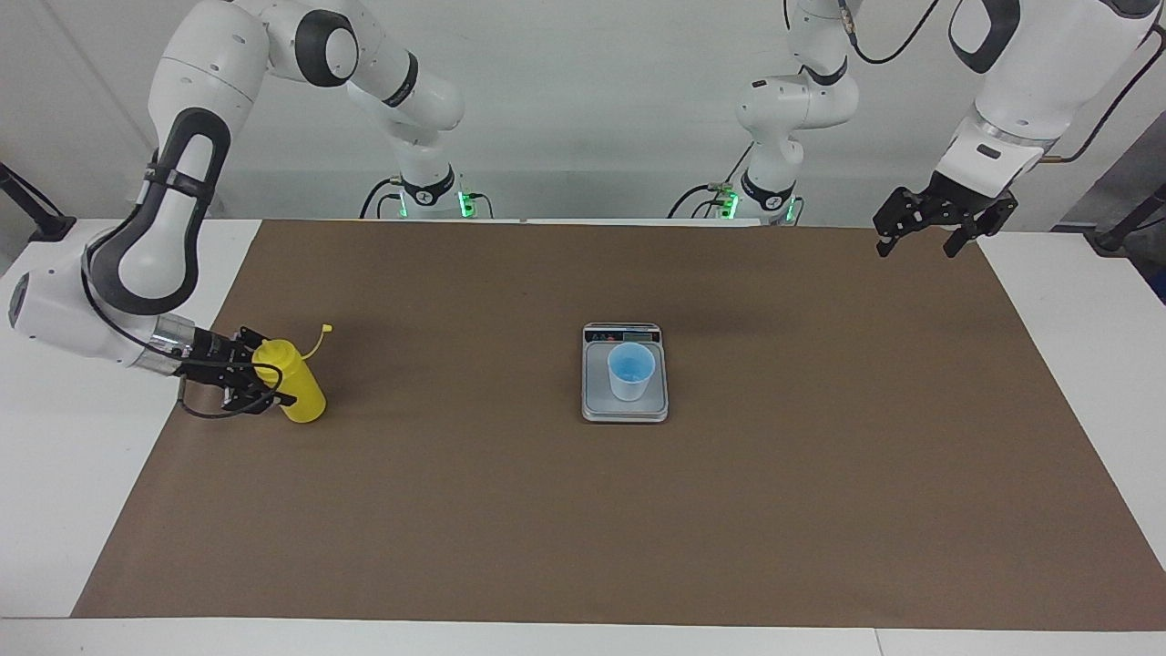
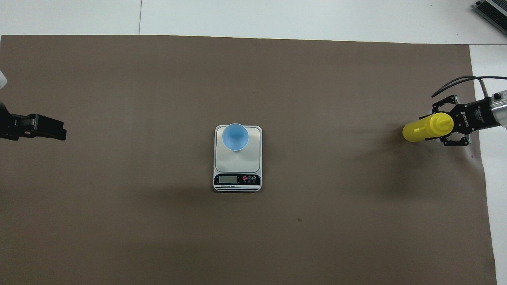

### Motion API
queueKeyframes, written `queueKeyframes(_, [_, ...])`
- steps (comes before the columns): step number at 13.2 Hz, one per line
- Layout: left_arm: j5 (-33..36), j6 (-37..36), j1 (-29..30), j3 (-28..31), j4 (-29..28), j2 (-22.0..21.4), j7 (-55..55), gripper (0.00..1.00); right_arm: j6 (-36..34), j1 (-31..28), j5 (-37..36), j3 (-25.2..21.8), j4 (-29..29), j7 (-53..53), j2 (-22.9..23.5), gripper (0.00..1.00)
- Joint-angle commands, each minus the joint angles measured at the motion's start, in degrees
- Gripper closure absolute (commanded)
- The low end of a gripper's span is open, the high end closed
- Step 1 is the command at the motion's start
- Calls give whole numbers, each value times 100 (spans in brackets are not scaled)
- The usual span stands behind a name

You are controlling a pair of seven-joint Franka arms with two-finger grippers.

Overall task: Pour seasoning into cup on scale with both arms
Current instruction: 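Lift the yellow bottle with the right gripper toward the scale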

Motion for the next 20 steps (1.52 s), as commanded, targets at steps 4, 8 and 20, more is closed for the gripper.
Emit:
queueKeyframes(4, [55, -63, 50, -24, -92, -118, 49, 0, 699, 782, 72, 35, -186, 947, -739, 100])
queueKeyframes(8, [55, -63, 50, -24, -92, -118, 49, 0, 1752, 1686, -137, 0, -203, 1911, -959, 100])
queueKeyframes(20, [55, -63, 50, -24, -92, -118, 49, 0, 5154, 3867, -3265, 17, -967, 4410, -1021, 100])
